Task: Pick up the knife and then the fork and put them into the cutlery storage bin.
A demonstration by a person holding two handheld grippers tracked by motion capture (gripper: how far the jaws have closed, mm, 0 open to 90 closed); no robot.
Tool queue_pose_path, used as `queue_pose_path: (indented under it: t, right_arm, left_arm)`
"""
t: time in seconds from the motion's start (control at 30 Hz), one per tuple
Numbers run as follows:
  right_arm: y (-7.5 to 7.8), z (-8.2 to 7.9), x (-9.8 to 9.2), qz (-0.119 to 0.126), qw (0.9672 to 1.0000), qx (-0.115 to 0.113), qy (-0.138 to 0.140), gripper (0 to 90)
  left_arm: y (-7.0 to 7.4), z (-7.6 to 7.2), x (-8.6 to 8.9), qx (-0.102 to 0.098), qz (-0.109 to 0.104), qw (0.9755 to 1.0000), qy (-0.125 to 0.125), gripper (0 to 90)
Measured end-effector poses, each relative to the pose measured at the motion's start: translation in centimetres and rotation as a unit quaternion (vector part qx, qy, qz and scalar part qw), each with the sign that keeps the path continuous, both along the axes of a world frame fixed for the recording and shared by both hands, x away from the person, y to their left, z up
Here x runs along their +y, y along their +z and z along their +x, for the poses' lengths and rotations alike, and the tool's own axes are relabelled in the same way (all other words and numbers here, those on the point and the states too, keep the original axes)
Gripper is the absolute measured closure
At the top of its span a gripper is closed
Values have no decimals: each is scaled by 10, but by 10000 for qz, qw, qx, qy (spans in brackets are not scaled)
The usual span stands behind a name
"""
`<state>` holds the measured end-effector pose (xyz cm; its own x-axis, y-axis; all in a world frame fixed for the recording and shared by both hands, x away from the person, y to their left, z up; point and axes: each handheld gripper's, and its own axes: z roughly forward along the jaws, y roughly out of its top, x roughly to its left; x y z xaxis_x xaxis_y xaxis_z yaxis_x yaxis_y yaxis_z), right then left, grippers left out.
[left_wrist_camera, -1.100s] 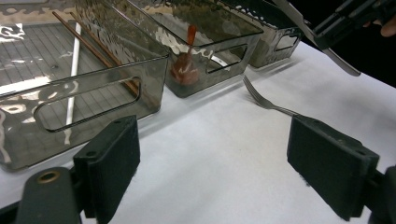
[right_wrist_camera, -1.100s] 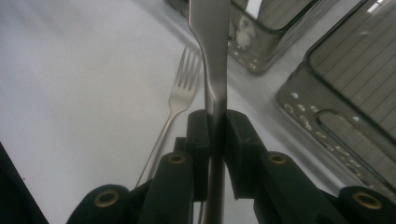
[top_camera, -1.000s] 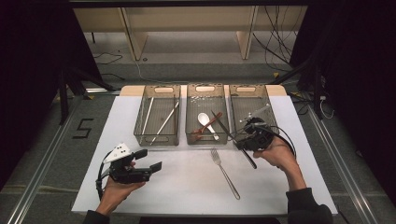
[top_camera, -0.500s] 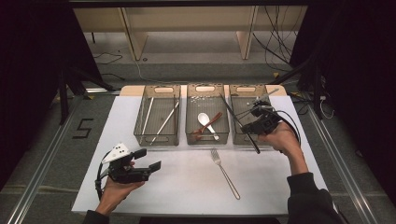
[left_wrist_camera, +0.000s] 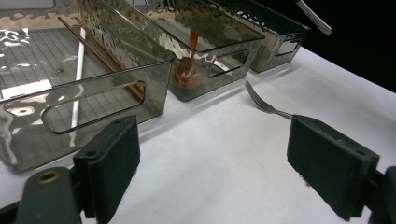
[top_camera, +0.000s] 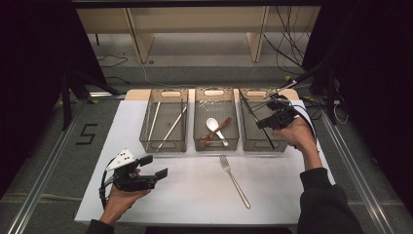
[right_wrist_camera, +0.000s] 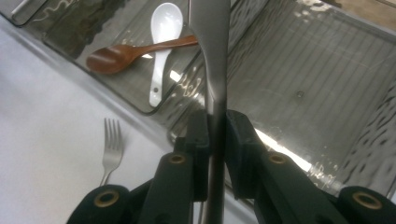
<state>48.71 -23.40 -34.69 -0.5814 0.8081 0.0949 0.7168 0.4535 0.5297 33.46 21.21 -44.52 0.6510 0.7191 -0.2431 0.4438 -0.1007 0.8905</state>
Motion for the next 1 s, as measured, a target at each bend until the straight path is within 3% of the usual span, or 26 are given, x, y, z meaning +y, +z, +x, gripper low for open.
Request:
queue_pose_path:
  t: [0.4,1.0]
  right_arm:
    - [-5,22,-11,-24,9995,26,-324,809]
    - [-7,41,-21,-300,9972,-97,-673,809]
  left_arm:
    - [0,0,0,10,7,10000,-11,168]
    - [0,0,-1,20,12,10000,-47,168]
